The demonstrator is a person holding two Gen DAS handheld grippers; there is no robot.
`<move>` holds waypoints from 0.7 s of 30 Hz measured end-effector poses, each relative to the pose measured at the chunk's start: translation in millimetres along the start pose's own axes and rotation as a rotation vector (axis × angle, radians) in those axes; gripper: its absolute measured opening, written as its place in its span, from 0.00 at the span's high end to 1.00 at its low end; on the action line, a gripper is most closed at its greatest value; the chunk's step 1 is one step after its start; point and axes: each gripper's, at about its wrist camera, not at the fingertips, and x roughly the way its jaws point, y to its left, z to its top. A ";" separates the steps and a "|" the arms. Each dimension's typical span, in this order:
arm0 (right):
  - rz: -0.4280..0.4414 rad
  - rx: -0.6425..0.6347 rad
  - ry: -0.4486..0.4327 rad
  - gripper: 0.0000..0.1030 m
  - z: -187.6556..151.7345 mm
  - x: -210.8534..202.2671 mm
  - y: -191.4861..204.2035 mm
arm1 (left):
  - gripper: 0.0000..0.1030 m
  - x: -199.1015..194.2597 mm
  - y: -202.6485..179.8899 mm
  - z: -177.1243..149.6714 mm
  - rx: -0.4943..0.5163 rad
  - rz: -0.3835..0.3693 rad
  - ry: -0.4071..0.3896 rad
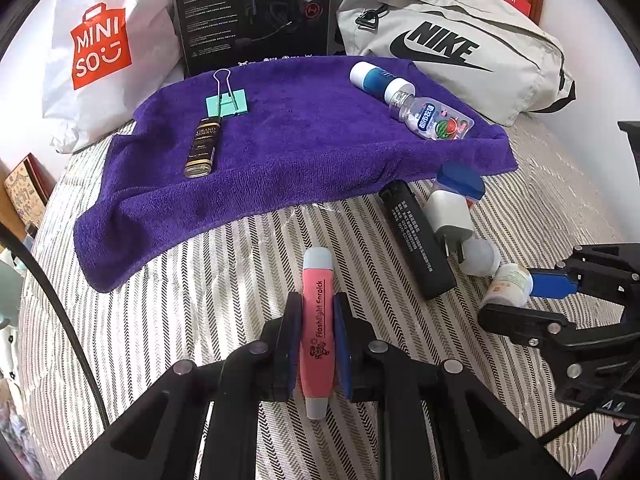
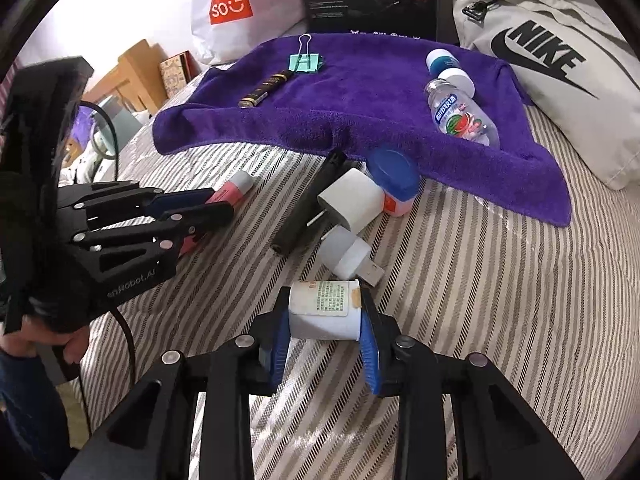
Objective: Organize rigid objects
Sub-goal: 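Carry the highlighter onto the towel with the left tool while the right tool sets the white bottle there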
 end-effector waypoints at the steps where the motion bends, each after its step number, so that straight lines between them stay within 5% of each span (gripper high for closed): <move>1: 0.006 0.002 -0.002 0.70 -1.1 -3.2 -2.3 | 0.85 -0.1 1.0 0.2 -0.004 -0.006 -0.001; 14: -0.087 0.000 0.016 0.70 -13.6 -12.0 -21.6 | 0.85 -6.3 14.2 -9.7 -0.025 -0.049 -0.002; 21: -0.071 0.007 0.005 0.70 -14.9 -15.1 -22.4 | 0.85 -6.1 6.3 -9.9 0.019 -0.007 -0.009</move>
